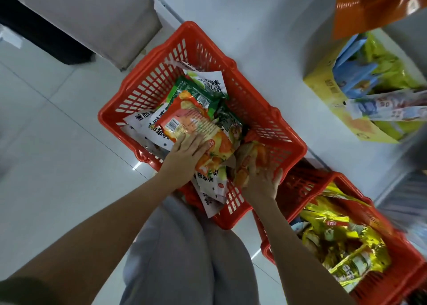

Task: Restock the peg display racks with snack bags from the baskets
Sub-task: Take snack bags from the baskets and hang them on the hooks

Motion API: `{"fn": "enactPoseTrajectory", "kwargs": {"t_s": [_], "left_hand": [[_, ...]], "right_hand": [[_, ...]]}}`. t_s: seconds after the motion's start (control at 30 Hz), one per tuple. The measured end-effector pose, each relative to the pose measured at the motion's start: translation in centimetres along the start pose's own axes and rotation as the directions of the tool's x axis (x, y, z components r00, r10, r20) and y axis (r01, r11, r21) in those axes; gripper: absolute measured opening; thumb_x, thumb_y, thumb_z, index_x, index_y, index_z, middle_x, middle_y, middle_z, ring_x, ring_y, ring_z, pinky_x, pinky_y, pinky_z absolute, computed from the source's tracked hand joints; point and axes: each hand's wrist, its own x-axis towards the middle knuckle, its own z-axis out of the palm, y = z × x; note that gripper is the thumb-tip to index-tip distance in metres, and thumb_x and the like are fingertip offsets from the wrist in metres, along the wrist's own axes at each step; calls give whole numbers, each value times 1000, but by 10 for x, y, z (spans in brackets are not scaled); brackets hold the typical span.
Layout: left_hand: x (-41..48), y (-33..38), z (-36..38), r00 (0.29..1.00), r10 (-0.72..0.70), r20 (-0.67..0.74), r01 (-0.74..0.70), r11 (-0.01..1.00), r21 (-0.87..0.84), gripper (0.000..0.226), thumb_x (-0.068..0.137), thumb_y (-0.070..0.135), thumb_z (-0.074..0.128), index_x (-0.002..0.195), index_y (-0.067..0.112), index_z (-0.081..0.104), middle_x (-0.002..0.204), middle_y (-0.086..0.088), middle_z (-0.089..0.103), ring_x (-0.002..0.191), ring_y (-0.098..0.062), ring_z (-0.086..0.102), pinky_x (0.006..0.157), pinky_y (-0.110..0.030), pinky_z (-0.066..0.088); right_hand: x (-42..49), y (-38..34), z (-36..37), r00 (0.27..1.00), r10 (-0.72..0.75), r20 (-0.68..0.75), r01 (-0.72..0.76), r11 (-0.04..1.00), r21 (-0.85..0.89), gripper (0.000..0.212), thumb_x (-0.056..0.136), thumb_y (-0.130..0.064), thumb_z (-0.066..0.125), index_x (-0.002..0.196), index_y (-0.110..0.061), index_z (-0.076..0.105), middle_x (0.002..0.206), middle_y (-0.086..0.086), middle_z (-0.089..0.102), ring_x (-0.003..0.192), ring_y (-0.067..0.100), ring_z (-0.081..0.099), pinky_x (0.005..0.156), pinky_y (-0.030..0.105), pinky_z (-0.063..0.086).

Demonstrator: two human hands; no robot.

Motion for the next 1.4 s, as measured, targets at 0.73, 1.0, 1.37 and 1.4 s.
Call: {"fn": "enactPoseTrajectory", "kwargs": {"t_s": [0.73,1.0,1.37,1.4], "left_hand": [[-65,24,-300,959,-263,106,239,546,-803,37,102,30,42,124,7,60,72,-19,64,61,-24,59,55,-23,39],[-164,33,-512,990,-74,119,140,477,-868,57,90,61,39,93,11,66,93,-6,69,85,-15,65,92,-39,51],[-269,50,-706,926,-139,-352,-286,353,-891,7,85,24,71,80,28,68,66,20,68,64,10,61,67,-14,49],[-273,46,-723,914,-149,-377,-310,343,-887,4,84,25,72,82,26,69,68,20,68,64,11,61,66,-13,48]], "right_hand": [[-142,28,-235,630,-480,-610,596,803,-17,37,63,2,39,85,-6,67,72,9,64,62,29,66,42,26,50],[-318,39,-432,410,-349,-843,559,826,-70,7,76,-14,64,80,-14,69,67,3,64,59,25,63,39,26,43],[-492,22,-616,419,-129,-899,669,713,209,26,85,-20,68,109,-9,64,101,10,68,99,30,59,84,35,39],[-503,27,-629,390,-125,-912,680,707,194,30,85,-19,69,113,-12,62,109,6,65,107,25,56,90,32,34]]}}
